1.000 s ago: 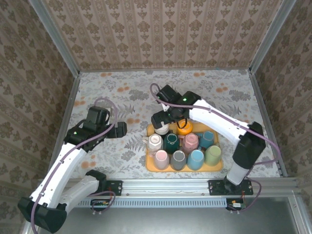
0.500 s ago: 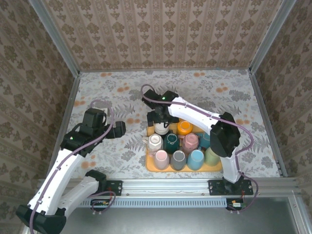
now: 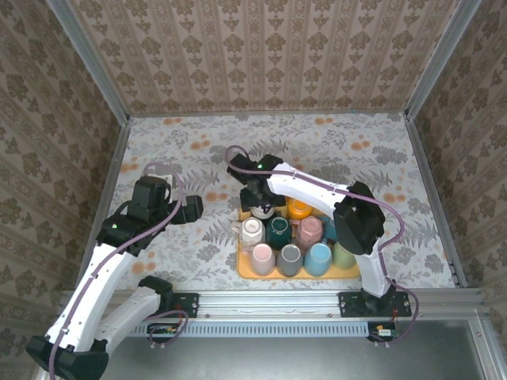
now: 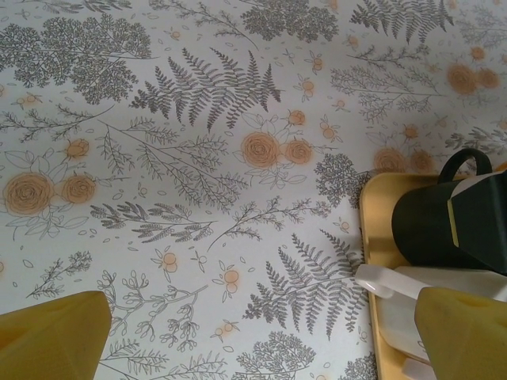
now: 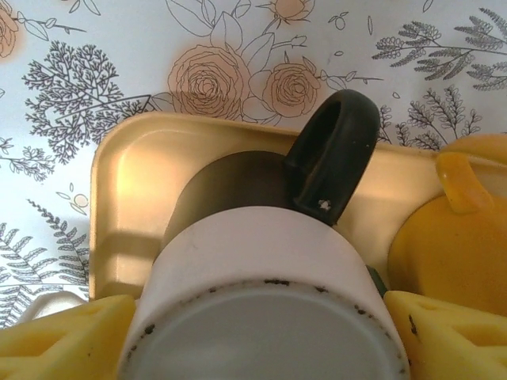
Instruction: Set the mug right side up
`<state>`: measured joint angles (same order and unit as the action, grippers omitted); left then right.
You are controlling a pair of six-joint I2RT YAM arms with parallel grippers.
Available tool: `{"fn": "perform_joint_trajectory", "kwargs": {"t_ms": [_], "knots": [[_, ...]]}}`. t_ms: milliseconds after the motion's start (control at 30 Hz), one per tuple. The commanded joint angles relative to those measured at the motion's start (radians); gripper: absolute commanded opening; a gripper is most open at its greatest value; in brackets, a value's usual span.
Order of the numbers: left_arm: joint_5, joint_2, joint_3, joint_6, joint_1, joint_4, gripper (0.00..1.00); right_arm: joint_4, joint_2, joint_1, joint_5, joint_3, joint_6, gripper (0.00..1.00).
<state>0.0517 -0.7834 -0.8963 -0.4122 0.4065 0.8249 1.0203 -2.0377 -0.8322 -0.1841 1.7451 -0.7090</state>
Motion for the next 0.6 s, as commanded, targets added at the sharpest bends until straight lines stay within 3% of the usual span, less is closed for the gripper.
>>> {"fn": "perform_joint_trajectory", "kwargs": {"t_ms": [0, 233, 567], "knots": [[0.002, 0.012, 0.018, -0.013, -0.010, -0.004, 1.00, -0.009, -0.022, -0.004, -0.001, -0.013, 0.001, 0.74], [0.003, 0.008, 0.020, -0.016, -0.023, -0.006, 1.00, -0.008, 0.035, -0.001, -0.052, 0.006, 0.039, 0.50], [0.015, -0.010, 0.001, -0.017, -0.032, -0.003, 1.00, -0.089, 0.220, 0.034, -0.055, 0.049, 0.121, 0.40]]}}
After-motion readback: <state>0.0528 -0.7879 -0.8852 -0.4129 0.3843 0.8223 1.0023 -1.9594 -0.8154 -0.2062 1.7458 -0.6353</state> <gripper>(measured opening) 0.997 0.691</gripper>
